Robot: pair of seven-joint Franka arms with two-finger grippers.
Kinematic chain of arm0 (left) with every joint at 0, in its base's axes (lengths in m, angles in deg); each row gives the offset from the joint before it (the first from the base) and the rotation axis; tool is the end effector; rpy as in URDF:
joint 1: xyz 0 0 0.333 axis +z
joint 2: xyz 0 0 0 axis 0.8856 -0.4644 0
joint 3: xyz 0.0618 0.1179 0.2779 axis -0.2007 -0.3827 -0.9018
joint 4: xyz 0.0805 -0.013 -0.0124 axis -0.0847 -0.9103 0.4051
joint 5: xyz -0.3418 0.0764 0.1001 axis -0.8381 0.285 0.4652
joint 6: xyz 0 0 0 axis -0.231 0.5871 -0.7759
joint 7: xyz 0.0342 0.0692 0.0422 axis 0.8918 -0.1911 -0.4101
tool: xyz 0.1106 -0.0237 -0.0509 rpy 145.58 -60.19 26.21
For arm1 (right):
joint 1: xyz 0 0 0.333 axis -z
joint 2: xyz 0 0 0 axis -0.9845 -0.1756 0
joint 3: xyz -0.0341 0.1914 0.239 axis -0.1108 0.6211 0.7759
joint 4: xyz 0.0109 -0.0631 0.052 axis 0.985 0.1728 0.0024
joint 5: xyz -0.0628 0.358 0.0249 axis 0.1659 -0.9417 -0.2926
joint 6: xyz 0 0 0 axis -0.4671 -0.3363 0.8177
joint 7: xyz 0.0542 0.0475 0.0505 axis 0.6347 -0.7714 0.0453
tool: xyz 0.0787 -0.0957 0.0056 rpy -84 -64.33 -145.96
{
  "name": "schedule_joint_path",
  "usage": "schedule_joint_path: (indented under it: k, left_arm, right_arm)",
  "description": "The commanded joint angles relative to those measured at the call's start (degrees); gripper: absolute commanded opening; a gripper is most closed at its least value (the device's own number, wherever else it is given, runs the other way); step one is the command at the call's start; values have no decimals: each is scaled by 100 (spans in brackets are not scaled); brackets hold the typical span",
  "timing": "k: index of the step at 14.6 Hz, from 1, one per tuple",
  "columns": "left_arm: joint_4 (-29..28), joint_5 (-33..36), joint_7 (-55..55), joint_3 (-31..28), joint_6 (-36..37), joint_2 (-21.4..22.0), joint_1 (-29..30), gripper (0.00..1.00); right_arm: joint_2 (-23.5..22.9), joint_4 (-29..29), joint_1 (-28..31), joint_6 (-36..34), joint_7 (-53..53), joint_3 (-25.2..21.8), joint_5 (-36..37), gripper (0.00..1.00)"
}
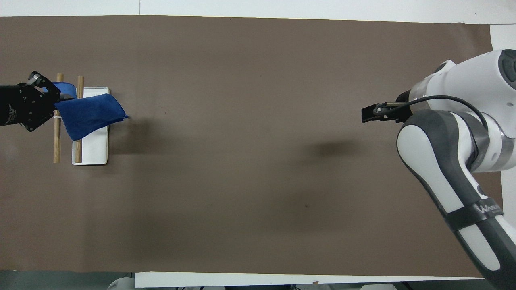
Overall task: Right arm passes towel to left arm to hang
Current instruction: 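Drape the towel over the white rack with the left gripper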
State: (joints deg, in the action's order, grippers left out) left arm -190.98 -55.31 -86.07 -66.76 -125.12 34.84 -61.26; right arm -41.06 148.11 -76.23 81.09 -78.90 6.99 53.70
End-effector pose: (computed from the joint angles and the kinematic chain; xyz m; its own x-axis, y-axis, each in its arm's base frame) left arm 0.5150 -0.0294 0.5022 0.5713 0.8201 -0.0330 0.7469 -0.5028 0.4351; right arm 0.5346 0.0354 0.4319 0.9999 -0.0133 -0.0045 -0.0136 -0.9962 -0.0857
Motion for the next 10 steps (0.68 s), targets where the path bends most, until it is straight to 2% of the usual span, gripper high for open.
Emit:
schedule_joint_path:
  k: [1, 3, 4, 7, 10]
  left_arm:
    - [-392, 6, -243, 53, -730, 43, 51, 4]
    - [-375, -64, -374, 62, -845, -44, 77, 4]
    - [-367, -64, -697, 62, -941, -71, 60, 4]
    - [-393, -64, -1017, 62, -1144, -71, 33, 4]
    - [-375, -47, -877, 71, -1494, -255, 51, 3]
  right_arm:
    - [220, -444, -57, -783, -53, -377, 231, 100]
    - [150, -1164, -57, -1426, -35, -589, 232, 100]
    - [150, -1307, -57, -1524, -44, -729, 232, 100]
    - [176, -1343, -57, -1657, -202, -923, 249, 100]
    - [176, -1343, -66, -1622, -325, -862, 705, 100]
